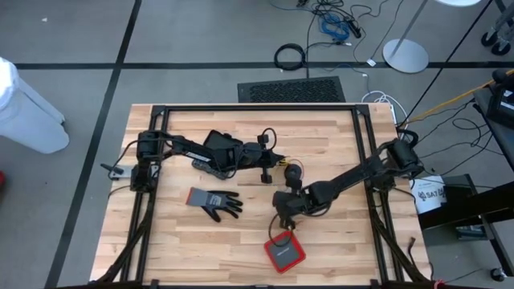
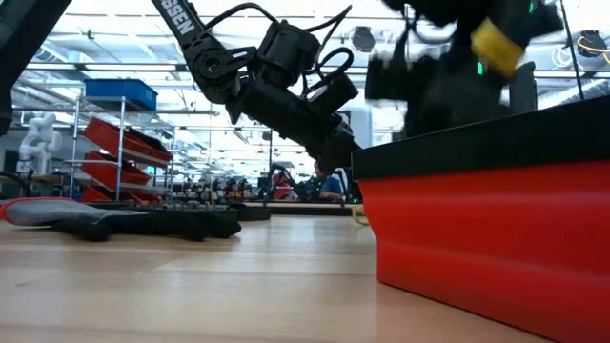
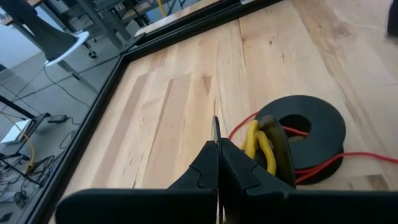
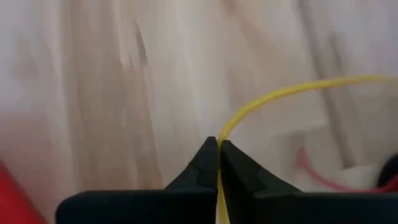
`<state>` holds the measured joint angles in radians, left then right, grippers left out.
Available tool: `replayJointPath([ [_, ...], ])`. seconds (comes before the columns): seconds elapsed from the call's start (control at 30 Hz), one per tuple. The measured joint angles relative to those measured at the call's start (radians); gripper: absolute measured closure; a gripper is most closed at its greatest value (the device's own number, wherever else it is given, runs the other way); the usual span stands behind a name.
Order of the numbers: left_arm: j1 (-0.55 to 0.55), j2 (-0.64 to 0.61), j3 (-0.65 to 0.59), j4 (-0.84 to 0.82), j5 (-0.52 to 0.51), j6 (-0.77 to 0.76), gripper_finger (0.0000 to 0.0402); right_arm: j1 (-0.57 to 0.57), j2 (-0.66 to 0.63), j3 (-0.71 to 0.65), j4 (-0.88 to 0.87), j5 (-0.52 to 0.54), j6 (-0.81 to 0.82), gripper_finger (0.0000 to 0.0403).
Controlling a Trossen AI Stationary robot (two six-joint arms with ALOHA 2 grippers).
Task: Coil cords
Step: Coil the yellow wire onto the spool
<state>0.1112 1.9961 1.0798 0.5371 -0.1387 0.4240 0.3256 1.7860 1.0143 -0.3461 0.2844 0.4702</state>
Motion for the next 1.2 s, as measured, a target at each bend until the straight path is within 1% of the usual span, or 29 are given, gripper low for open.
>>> replayJointPath([
  [0.13,0.0,0.0,0.0,0.002,0.012,-0.01,0.0402,0.013,-0.043,0.003,0.001,0.085,0.003,0.0403],
  [0.3,-0.001,0.0,0.0,0.007,0.028,-0.033,0.0402,0.014,-0.053,0.004,-0.034,0.102,0.044,0.0403],
  [0.6,-0.002,0.0,0.0,0.016,0.069,-0.095,0.0402,0.004,-0.053,0.004,-0.054,0.236,0.054,0.0402],
  [0.73,-0.002,0.0,0.0,-0.007,0.072,-0.09,0.0402,0.003,-0.054,0.004,-0.101,0.294,0.087,0.0402],
  [0.9,-0.002,0.0,0.0,-0.033,0.075,-0.069,0.0402,0.005,-0.063,0.004,-0.11,0.326,0.094,0.0402],
  [1.2,-0.002,0.0,0.0,-0.072,0.074,-0.02,0.0402,0.01,-0.165,0.006,-0.137,0.428,0.081,0.0402],
])
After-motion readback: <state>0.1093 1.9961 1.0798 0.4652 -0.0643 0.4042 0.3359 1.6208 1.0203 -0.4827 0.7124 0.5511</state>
